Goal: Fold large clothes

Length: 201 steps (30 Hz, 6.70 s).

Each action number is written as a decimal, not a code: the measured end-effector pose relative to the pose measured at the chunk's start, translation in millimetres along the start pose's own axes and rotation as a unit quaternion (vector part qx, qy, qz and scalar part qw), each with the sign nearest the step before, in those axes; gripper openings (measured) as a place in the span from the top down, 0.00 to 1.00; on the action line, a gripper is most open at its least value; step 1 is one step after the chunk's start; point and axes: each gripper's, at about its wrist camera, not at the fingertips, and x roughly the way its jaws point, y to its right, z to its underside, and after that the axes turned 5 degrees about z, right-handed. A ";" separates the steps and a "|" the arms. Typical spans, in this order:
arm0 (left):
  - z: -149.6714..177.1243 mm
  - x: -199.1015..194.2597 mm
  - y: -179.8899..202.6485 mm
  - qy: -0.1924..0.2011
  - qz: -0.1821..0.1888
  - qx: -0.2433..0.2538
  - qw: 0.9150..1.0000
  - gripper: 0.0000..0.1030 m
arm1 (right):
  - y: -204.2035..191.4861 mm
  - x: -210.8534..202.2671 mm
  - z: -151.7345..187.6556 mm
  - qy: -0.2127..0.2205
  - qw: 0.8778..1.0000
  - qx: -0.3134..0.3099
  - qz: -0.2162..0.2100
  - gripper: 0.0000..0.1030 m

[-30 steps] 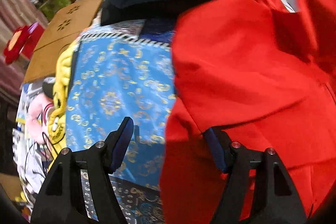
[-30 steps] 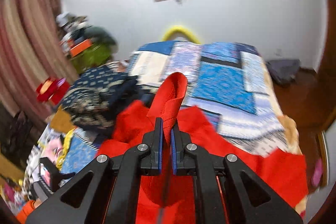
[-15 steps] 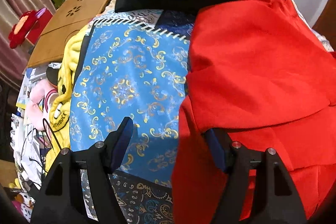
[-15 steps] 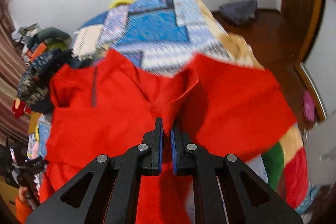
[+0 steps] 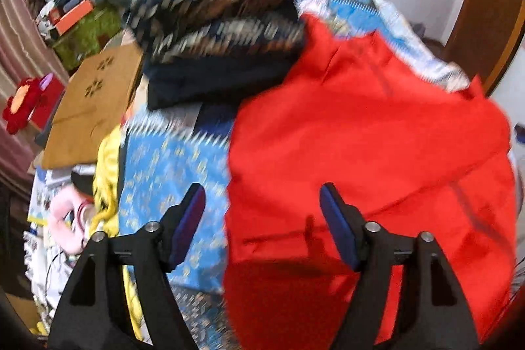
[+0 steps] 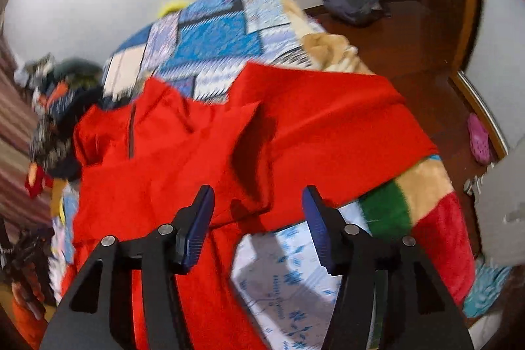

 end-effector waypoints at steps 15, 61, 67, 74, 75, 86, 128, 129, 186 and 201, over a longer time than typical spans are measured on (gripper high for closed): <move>-52.8 109.4 73.1 -0.083 0.118 -0.010 0.990 0.21 | 114.2 70.8 -27.3 -0.025 0.977 0.213 0.008 0.47; -24.7 32.6 88.8 0.023 0.045 0.094 0.994 0.21 | -125.9 59.1 19.9 -0.091 0.981 -0.167 -0.020 0.87; -28.6 31.9 101.4 0.030 0.055 0.097 0.993 0.21 | -107.4 16.2 4.5 -0.048 0.990 -0.127 -0.048 0.51; -39.5 27.9 113.5 0.043 0.060 0.093 0.993 0.21 | -33.3 -9.2 -20.4 0.012 0.999 0.000 -0.035 0.41; -40.6 27.8 114.7 0.043 0.061 0.092 0.993 0.21 | -18.9 -4.1 -22.6 0.008 0.999 0.024 -0.028 0.41; -41.4 36.5 120.0 0.031 0.064 0.082 0.994 0.21 | 64.0 75.2 -19.4 -0.055 0.979 0.193 -0.027 0.41; 5.8 -27.2 -19.0 0.084 0.012 -0.030 0.996 0.21 | -353.3 82.9 54.4 -0.135 0.932 -0.277 -0.189 0.95; 8.4 -27.0 -23.2 0.082 0.012 -0.036 0.996 0.21 | -355.5 86.3 60.9 -0.140 0.930 -0.284 -0.184 0.95; -47.3 9.8 -1.3 0.080 -0.012 -0.031 0.996 0.98 | -50.6 41.0 5.2 -0.049 0.992 -0.113 0.027 0.44; 33.1 74.9 -76.9 -0.087 0.005 -0.125 0.988 0.48 | -66.5 25.1 -1.6 -0.058 0.989 -0.133 0.009 0.40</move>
